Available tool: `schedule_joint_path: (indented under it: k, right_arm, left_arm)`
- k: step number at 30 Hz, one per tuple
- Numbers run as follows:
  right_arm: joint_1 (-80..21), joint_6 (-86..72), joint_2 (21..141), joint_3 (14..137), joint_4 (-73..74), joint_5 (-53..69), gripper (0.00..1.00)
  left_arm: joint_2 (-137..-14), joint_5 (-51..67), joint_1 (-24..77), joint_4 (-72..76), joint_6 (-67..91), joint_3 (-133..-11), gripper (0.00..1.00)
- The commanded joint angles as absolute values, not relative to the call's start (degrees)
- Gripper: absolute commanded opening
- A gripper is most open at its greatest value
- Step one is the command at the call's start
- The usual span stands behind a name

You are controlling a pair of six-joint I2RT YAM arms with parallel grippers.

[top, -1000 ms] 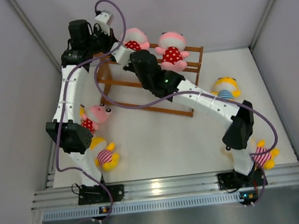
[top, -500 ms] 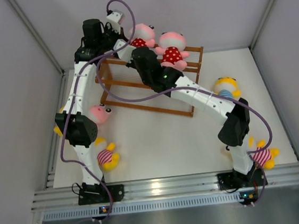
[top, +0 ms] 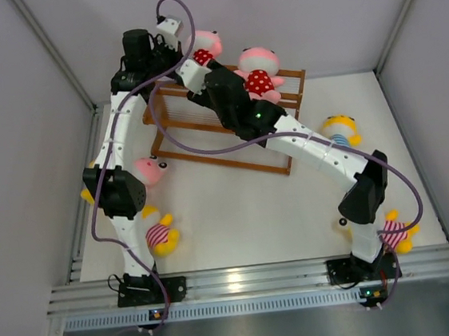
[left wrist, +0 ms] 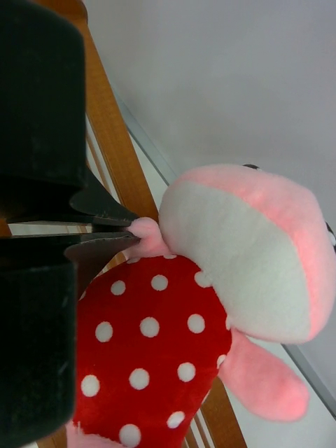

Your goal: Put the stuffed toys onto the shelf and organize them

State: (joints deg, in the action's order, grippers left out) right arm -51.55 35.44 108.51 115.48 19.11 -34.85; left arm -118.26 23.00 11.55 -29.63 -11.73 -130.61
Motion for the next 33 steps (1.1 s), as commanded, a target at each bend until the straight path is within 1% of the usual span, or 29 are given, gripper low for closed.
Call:
schedule_joint_path:
  k: [1,6,9,11,13,15,19,23,26,33]
  right_arm:
    - [-53.8,33.8,102.3,116.5,18.6,-33.0,0.62]
    - [-53.7,27.1,97.8,116.9,20.9,-32.5,0.67]
    - [-52.4,19.4,94.9,117.1,23.1,-32.7,0.69]
    - [-50.5,11.4,93.5,117.2,26.0,-32.3,0.69]
    - [-46.5,4.7,91.9,116.6,27.8,-31.0,0.69]
    - [-42.6,1.2,90.2,114.7,29.7,-29.8,0.69]
    - [-37.5,-6.6,87.8,110.1,29.6,-24.2,0.73]
    - [-32.7,-9.9,86.1,104.3,27.1,-18.2,0.75]
    - [-31.2,-11.3,85.3,102.1,25.1,-15.5,0.75]
    - [-30.8,-13.3,87.5,102.3,24.4,-10.7,0.75]
  left_arm:
    - [-119.1,22.5,11.2,-27.6,-12.7,-130.2,0.05]
    - [-119.6,24.6,11.2,-27.5,-12.9,-130.5,0.05]
    - [-119.9,26.5,11.2,-27.4,-13.4,-130.8,0.01]
    - [-119.9,27.2,11.2,-27.4,-13.6,-130.6,0.0]
    - [-119.6,28.0,11.2,-27.2,-13.6,-130.5,0.0]
    - [-119.4,29.2,11.2,-27.2,-13.6,-130.4,0.0]
    - [-118.3,31.7,11.2,-27.2,-14.7,-129.6,0.0]
    - [-116.4,35.1,11.2,-27.1,-17.7,-127.2,0.0]
    - [-114.5,36.7,11.0,-27.0,-20.3,-124.1,0.0]
    - [-112.0,38.6,9.5,-25.8,-20.4,-121.8,0.0]
